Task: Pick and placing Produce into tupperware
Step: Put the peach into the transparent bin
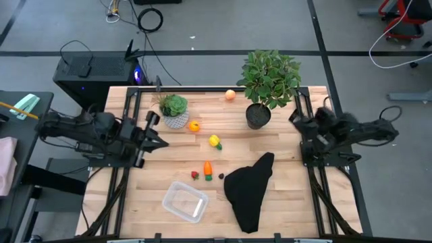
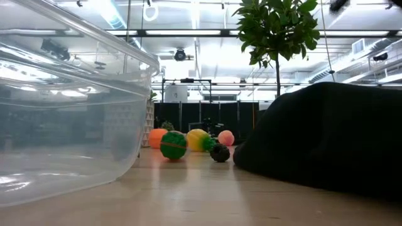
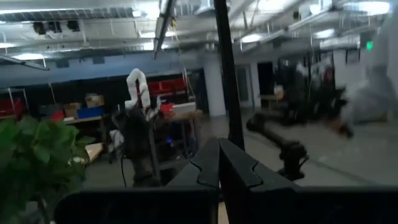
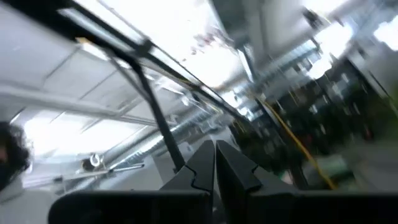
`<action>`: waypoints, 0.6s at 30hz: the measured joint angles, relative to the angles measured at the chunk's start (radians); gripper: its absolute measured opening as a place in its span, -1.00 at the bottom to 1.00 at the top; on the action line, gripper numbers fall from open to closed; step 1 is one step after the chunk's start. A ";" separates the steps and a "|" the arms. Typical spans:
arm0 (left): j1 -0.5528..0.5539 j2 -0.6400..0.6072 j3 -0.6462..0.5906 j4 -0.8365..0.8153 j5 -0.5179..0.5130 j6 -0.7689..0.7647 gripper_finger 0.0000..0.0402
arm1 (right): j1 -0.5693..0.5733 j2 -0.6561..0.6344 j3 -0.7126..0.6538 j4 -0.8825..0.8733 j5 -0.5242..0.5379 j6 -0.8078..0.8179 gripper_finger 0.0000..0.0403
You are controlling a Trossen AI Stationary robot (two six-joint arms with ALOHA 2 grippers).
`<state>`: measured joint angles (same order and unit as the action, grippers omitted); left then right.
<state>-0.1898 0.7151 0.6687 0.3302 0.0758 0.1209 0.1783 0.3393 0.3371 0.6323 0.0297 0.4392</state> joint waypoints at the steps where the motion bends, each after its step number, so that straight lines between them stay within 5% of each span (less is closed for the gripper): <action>1: 0.000 0.026 0.031 -0.016 0.000 0.004 -0.96 | 0.015 0.049 0.064 -0.014 -0.018 -0.045 -0.89; 5: 0.003 0.108 0.114 -0.050 -0.034 -0.033 -0.91 | 0.060 0.258 0.324 -0.143 -0.038 -0.030 -0.89; 9: 0.003 0.157 0.169 -0.053 -0.075 -0.098 -0.88 | 0.046 0.401 0.602 -0.473 -0.028 -0.062 -0.89; 13: 0.003 0.190 0.209 -0.046 -0.080 -0.114 -0.91 | 0.049 0.475 0.831 -0.745 -0.044 -0.121 -0.89; 18: 0.003 0.227 0.222 -0.046 -0.079 -0.210 -0.94 | 0.056 0.495 0.972 -0.832 -0.070 -0.122 -0.89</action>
<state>-0.1867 0.9423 0.8906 0.2839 -0.0037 -0.0892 0.2344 0.8341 1.3092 -0.1993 -0.0401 0.3174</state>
